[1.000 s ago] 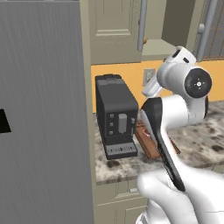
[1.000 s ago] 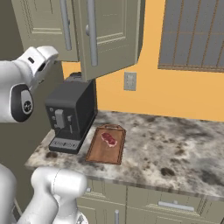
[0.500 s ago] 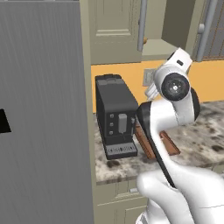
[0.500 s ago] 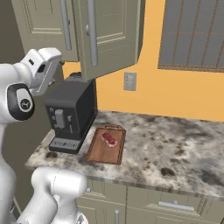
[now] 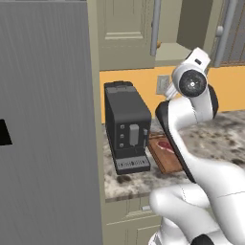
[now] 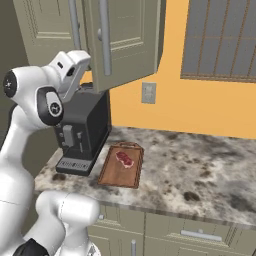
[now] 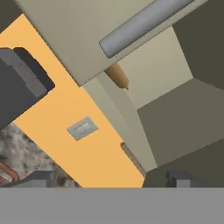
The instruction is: Open the cabinet, retrieve the rolling pin, and place it next to the meat on the cutting board to prepare for tenderizing.
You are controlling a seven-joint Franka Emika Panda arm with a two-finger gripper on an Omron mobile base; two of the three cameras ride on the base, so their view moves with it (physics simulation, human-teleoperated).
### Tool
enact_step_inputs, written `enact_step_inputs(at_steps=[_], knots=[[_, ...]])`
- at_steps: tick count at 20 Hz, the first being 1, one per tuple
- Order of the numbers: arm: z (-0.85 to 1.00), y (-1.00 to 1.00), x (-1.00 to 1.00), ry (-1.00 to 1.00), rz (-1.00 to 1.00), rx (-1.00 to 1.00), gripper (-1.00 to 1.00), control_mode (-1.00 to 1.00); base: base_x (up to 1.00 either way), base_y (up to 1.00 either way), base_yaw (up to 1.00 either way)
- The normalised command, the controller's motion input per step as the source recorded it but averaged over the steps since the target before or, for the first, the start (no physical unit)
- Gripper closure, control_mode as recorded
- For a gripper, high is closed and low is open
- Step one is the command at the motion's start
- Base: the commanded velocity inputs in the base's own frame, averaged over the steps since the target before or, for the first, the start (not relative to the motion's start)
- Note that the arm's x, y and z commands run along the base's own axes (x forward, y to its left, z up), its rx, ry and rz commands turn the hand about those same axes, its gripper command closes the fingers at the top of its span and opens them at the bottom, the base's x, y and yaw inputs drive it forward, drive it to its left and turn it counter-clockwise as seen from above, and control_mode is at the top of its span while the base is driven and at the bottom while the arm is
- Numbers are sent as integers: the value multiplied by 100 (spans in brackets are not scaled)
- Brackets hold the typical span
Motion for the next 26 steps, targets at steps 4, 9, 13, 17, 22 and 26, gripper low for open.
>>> enact_step_inputs(at_steps=[4, 9, 13, 17, 22, 26], knots=[[0, -27, 19, 5, 0, 0, -100, -100, 0, 0, 0], [-6, -52, 0, 9, -3, 0, -100, -100, 0, 0, 0], [-15, -82, -17, 8, -7, 1, -100, -100, 0, 0, 0], [-18, -100, -26, 3, -6, 4, -100, -100, 0, 0, 0], [-25, -100, -27, 0, -7, 5, -100, -100, 0, 0, 0], [-14, -100, -6, 0, -6, 6, -100, -100, 0, 0, 0]])
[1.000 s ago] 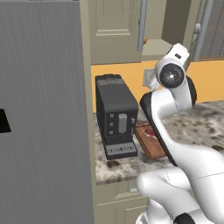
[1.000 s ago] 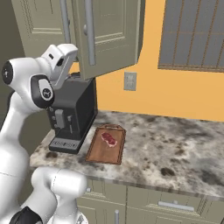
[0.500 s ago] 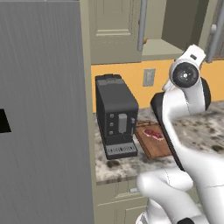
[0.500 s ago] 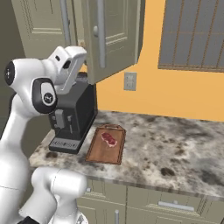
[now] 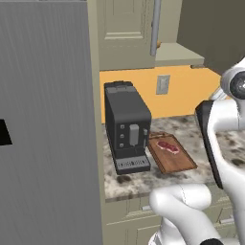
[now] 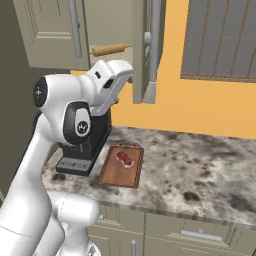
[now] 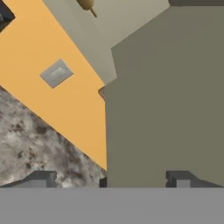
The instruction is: Open the cabinet, retrieve the rolling pin, and place it next to the meat on the cutting board to prepare for tenderizing.
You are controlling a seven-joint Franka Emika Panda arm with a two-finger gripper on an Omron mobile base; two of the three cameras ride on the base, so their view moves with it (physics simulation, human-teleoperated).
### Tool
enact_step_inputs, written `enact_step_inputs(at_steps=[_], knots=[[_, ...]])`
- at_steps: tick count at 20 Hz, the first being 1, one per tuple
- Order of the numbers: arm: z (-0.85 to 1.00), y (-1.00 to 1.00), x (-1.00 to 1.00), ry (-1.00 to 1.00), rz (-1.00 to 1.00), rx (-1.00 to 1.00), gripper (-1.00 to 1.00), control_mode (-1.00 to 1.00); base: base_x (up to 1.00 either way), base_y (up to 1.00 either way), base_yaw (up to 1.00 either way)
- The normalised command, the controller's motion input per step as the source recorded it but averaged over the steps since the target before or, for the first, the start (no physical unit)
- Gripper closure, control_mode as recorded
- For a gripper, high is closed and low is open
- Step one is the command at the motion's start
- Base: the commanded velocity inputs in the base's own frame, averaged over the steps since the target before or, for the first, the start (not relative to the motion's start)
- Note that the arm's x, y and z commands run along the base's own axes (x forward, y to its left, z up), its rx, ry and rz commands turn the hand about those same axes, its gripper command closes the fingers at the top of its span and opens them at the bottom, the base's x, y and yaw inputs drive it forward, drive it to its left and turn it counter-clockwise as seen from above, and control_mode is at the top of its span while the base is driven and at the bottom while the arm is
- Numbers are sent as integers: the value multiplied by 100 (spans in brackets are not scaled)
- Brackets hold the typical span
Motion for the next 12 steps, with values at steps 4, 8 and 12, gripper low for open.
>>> enact_step_inputs(at_steps=[4, 8, 12], knots=[[-4, -100, 6, -2, -2, 8, -100, -100, 0, 0, 0], [-2, -58, -21, -10, 0, 4, -100, -100, 0, 0, 0], [0, 32, -98, -38, 0, 0, -100, -100, 0, 0, 0]])
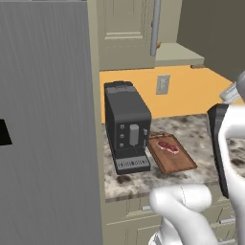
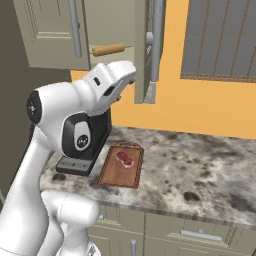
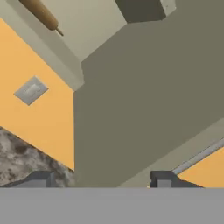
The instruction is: Open the cabinet, retrieve the rolling pin, and place it next to the meat on the cutting board to prepare for tenderizing.
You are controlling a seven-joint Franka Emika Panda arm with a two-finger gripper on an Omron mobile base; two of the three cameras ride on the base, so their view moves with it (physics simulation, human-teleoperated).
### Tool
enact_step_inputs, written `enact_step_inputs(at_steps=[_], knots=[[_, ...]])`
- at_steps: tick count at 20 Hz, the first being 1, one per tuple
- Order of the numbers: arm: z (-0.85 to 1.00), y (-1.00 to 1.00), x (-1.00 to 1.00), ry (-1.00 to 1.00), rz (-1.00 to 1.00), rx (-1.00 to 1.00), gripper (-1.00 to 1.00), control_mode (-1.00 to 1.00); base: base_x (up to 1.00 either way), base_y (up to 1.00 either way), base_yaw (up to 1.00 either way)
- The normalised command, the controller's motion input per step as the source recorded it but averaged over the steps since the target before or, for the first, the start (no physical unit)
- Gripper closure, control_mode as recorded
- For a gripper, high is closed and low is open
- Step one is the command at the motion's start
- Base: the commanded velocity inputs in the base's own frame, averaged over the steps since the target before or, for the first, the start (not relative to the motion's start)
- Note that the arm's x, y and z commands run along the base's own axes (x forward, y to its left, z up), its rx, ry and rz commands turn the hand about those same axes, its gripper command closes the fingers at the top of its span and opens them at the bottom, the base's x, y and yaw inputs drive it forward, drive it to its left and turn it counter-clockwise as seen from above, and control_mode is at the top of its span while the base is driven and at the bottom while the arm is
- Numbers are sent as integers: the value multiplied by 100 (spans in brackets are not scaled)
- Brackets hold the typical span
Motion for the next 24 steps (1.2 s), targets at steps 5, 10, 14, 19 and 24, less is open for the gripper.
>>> enact_step_inputs(at_steps=[5, 10, 14, 19, 24], knots=[[0, 60, -100, -42, 0, 0, -100, -100, 0, 0, 0], [8, 72, -65, -32, 1, 7, -100, -100, 0, 0, 0], [16, 77, -21, -20, 2, 17, -100, -100, 0, 0, 0], [11, 64, -1, -13, 6, 21, -100, -100, 0, 0, 0], [2, 38, 18, -12, 13, 21, -100, -100, 0, 0, 0]])
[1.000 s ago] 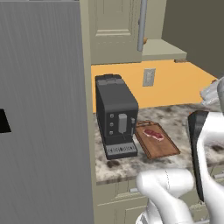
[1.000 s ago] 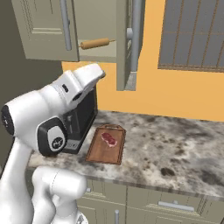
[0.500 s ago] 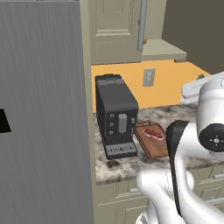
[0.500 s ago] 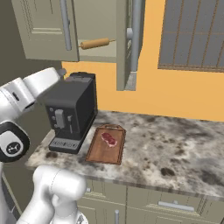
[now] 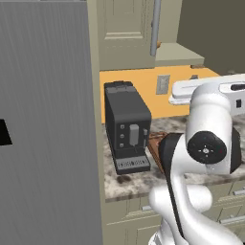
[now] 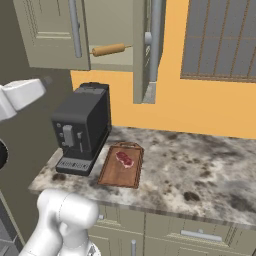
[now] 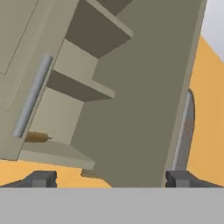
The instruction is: Open the cabinet, retrieve the rolling pin, and place it next to the meat on the cutting board to prepare for tenderizing.
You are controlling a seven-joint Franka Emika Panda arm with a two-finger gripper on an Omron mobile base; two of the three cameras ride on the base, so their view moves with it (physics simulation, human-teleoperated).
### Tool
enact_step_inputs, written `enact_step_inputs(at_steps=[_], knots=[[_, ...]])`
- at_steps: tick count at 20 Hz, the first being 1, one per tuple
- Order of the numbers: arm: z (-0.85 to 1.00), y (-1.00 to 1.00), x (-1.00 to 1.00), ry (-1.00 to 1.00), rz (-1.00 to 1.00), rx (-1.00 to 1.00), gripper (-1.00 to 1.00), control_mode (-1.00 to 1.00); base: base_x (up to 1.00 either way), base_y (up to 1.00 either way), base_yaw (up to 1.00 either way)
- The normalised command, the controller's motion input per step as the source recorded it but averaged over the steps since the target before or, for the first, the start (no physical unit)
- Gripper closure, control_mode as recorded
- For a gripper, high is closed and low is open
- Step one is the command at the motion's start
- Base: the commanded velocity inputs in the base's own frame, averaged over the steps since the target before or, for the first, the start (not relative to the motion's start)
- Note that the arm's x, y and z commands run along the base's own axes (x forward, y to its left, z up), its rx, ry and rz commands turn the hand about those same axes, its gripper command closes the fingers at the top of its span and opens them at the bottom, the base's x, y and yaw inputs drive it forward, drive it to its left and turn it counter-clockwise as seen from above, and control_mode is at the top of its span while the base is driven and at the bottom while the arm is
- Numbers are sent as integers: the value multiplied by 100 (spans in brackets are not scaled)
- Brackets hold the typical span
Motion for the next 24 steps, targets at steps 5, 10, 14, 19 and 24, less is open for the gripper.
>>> enact_step_inputs(at_steps=[5, 10, 14, 19, 24], knots=[[0, 15, 44, -12, 23, 17, -100, -100, 0, 0, 0], [0, 10, 48, -10, 26, 14, -100, -100, 0, 0, 0], [1, 14, 52, -6, 22, 11, -100, -100, 0, 0, 0], [8, 11, 67, -1, 9, 4, -100, -100, 0, 0, 0], [5, 11, 80, 1, 2, 0, -100, -100, 0, 0, 0]])
